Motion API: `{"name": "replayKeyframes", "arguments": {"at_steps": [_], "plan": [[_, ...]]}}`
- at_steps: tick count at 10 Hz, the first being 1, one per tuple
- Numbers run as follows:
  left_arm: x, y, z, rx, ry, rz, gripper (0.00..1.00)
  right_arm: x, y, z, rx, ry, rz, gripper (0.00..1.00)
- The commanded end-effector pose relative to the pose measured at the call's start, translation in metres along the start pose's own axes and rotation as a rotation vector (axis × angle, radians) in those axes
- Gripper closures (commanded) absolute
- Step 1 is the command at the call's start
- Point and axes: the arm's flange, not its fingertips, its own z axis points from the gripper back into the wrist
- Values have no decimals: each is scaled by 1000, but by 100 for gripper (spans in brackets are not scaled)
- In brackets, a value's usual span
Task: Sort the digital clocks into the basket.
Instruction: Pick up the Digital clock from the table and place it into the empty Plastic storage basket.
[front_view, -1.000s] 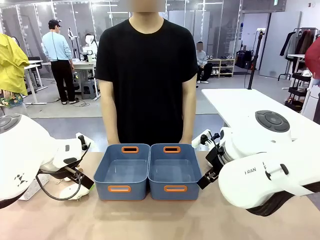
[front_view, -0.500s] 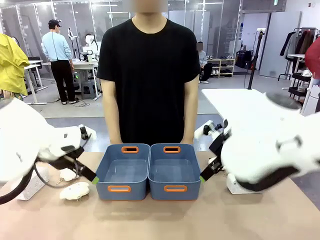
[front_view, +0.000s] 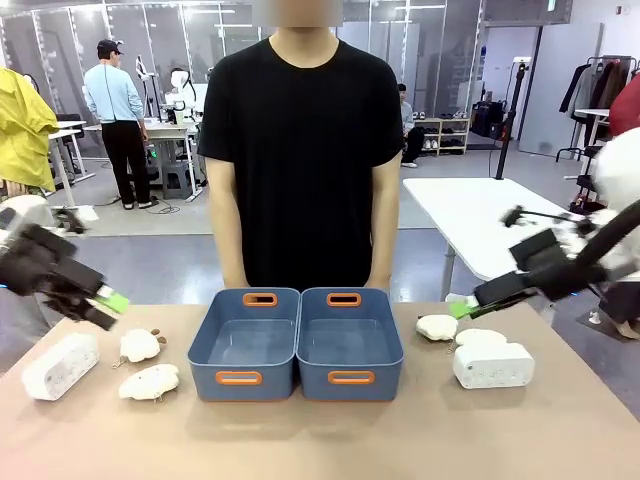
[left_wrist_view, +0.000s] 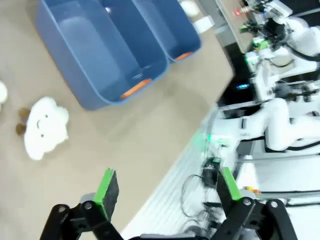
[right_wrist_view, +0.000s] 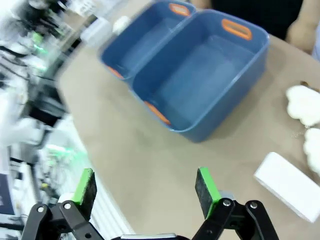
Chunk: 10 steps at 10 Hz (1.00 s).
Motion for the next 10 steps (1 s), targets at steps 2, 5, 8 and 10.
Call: {"name": "replayKeyframes", "arguments": {"at_steps": [2, 5, 8, 10], "plan": [[-29, 70, 82, -278, -175, 170, 0, -88, -66, 69, 213, -246, -302, 0], [-100, 104, 151, -217, -402, 294, 0, -196, -77, 147, 137, -504, -455, 0], [-140, 99, 179, -134, -493, 376, 0, -223, -66, 176, 96, -543, -472, 0], [-142, 117, 181, -202, -465, 347, 0, -238, -75, 191, 92, -578, -510, 0]]}}
